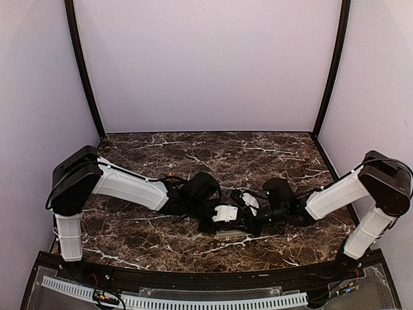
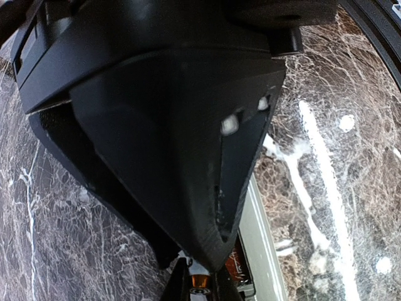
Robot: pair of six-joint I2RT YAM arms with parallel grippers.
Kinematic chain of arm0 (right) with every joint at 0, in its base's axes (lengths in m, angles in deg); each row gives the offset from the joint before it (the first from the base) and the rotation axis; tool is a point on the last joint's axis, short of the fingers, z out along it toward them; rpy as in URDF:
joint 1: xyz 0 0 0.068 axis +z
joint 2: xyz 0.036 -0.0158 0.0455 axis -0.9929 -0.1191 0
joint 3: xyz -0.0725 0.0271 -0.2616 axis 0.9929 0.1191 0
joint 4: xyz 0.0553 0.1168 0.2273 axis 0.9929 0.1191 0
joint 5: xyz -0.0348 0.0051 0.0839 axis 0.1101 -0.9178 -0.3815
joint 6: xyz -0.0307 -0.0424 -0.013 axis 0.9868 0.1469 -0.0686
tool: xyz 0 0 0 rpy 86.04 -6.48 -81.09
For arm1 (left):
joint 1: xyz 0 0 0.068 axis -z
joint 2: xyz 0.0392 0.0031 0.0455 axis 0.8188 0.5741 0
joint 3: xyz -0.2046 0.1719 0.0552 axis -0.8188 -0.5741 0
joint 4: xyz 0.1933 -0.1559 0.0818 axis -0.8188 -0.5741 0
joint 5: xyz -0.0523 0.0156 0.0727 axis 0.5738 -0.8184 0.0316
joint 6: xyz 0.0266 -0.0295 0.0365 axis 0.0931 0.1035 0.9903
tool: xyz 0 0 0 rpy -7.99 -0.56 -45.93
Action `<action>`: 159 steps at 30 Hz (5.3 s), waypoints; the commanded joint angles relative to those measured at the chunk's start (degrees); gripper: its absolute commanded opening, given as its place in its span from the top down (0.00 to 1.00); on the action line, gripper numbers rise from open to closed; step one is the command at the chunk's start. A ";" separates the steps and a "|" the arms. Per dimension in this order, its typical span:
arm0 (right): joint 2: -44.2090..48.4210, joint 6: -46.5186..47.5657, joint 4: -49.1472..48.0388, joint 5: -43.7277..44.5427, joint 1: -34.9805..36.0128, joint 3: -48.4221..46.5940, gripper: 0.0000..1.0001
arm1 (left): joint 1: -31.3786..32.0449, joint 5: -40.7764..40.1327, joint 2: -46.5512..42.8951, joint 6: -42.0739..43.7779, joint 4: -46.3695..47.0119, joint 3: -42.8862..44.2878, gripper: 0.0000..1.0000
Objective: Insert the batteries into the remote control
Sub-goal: Pass from the left arm to the right, then pass from the right arm to the left
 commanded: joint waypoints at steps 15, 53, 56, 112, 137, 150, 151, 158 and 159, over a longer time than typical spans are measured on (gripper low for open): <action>-4.50 0.27 6.49 -0.44 1.90 0.09 0.87 | -0.08 -1.71 4.26 -0.47 -4.12 -1.67 0.98; -4.96 0.19 7.12 -0.49 1.90 -0.11 0.90 | -2.30 5.14 -8.17 -6.37 -7.72 -6.07 0.63; -5.19 0.39 7.11 -0.98 1.90 -0.35 0.90 | -3.27 6.35 -8.98 -5.83 -8.97 -6.33 0.61; -3.23 0.02 4.65 0.26 1.90 1.70 0.93 | -13.92 37.43 2.47 -1.97 7.14 -3.71 0.58; -2.76 0.60 2.47 -0.54 1.90 2.80 0.92 | -13.81 35.81 7.19 -2.94 -2.89 3.79 0.69; -2.77 0.47 2.11 -0.31 1.90 2.87 0.92 | -12.28 33.70 7.59 -2.54 -3.23 4.34 0.76; -2.77 0.49 2.10 -0.26 1.90 2.88 0.92 | -11.88 33.07 7.69 -2.14 -3.52 4.51 0.76; -2.32 0.49 2.10 -0.18 1.90 3.06 0.92 | -10.93 31.60 8.11 -1.39 -4.31 4.96 0.81; -2.32 0.46 2.16 -0.18 1.90 2.98 0.92 | -10.88 31.76 8.19 -0.85 -5.11 5.08 0.80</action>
